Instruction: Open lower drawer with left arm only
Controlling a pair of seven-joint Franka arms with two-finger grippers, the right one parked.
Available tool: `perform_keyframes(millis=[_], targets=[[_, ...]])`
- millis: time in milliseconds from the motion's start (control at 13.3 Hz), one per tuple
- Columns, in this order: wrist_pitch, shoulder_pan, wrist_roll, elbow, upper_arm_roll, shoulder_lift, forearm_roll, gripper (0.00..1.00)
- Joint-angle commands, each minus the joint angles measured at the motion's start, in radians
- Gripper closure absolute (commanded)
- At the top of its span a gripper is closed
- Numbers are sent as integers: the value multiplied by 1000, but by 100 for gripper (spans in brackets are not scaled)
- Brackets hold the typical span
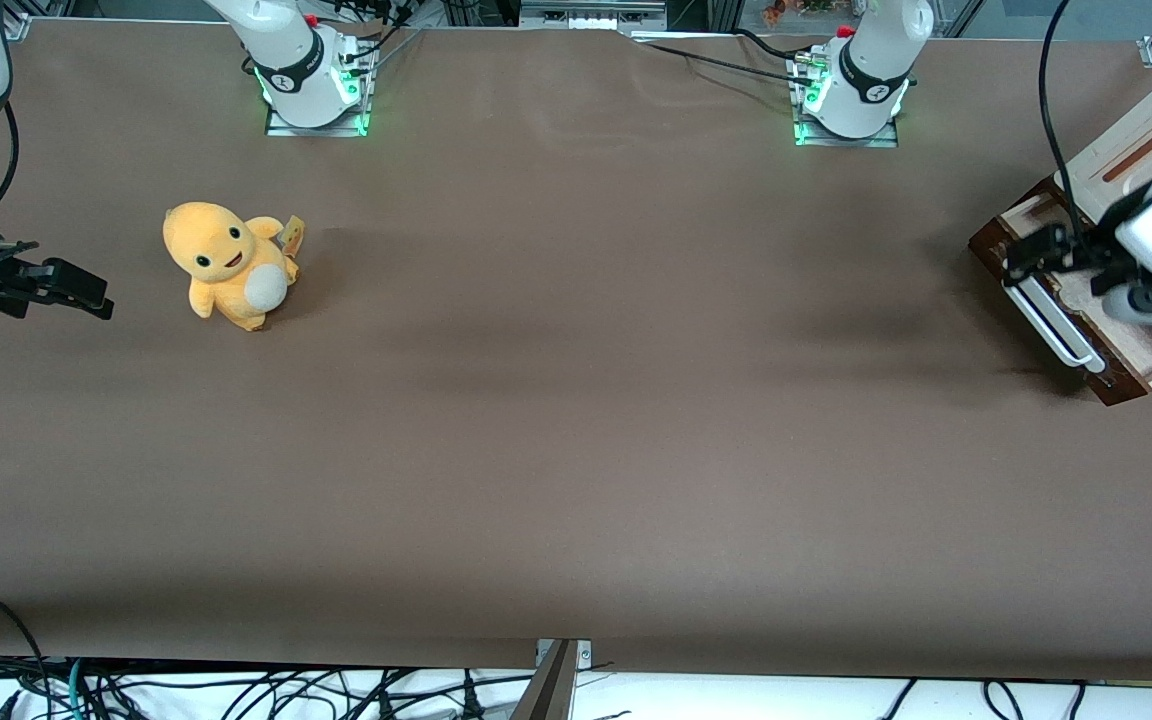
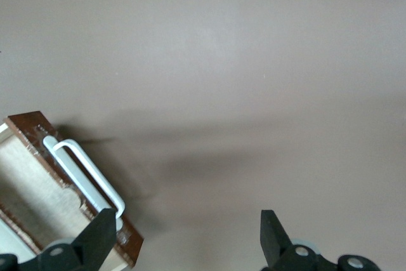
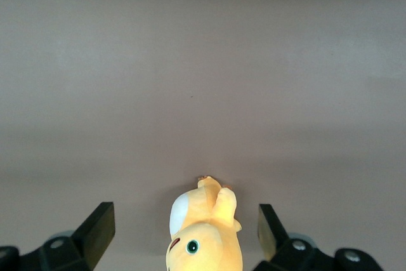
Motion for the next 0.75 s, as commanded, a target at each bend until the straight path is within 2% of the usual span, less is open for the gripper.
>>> perform_keyframes(millis=[0, 675], targets=[[14, -41, 103, -98, 81, -78, -10, 0], [14, -63, 93, -100, 84, -75, -9, 0]])
